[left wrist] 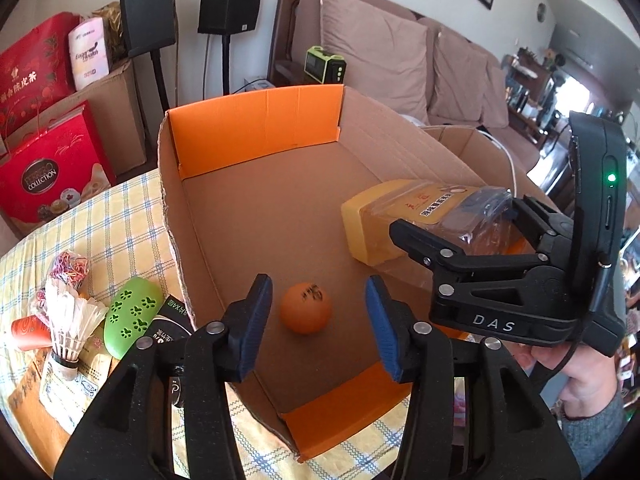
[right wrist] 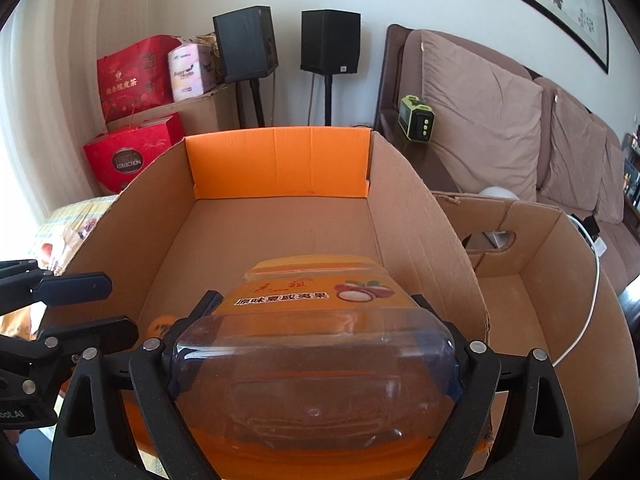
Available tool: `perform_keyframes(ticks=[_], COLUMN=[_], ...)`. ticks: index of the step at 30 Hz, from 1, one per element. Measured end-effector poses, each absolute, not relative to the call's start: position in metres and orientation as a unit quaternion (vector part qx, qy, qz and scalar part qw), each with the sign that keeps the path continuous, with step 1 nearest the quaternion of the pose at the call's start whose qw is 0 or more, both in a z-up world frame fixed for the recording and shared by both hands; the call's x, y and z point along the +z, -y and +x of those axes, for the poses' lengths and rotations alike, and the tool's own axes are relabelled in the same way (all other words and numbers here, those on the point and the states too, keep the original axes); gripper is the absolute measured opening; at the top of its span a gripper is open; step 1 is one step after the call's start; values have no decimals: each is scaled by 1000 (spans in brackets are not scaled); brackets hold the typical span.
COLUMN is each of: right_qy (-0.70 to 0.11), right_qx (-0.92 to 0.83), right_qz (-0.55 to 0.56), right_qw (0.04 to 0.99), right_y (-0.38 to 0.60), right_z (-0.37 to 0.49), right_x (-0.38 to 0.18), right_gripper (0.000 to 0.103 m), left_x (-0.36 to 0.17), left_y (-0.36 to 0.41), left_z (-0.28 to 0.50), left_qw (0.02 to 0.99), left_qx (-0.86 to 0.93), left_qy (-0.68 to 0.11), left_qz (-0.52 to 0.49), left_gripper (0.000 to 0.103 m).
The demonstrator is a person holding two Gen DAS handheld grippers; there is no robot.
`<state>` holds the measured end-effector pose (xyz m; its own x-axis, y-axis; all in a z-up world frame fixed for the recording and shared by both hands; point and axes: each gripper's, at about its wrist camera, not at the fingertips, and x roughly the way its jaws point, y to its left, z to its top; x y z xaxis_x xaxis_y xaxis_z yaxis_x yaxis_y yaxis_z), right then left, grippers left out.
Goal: Organize objects
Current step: 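Release the orange ball into the box with left gripper while right carries jar, then lower the jar into the orange box and open the right gripper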
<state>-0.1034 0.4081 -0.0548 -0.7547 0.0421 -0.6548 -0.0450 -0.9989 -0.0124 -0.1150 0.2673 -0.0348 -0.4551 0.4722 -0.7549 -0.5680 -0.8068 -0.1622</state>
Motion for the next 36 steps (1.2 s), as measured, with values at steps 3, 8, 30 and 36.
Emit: perform_keyframes(ticks=[3, 8, 30, 36], right_qy=[8, -9, -25, -37], right_qx=[937, 937, 925, 937], right_qz=[-347, -349, -375, -346], right_qw=[32, 32, 55, 34], right_y=[-407, -412, -405, -386], right_z=[-100, -97, -92, -80], right_x=[-50, -43, -32, -10], right_gripper=[98, 96, 94, 102], left_x=[-30, -21, -2, 4], left_y=[-259, -246, -204, -188], left_z=[-116, -117, -111, -110], left_qw=[306, 299, 277, 259], left_qx=[853, 860, 875, 886], left_qy=[-49, -38, -7, -2], left_qz=[-420, -411, -396, -385], left_gripper=[50, 56, 85, 102])
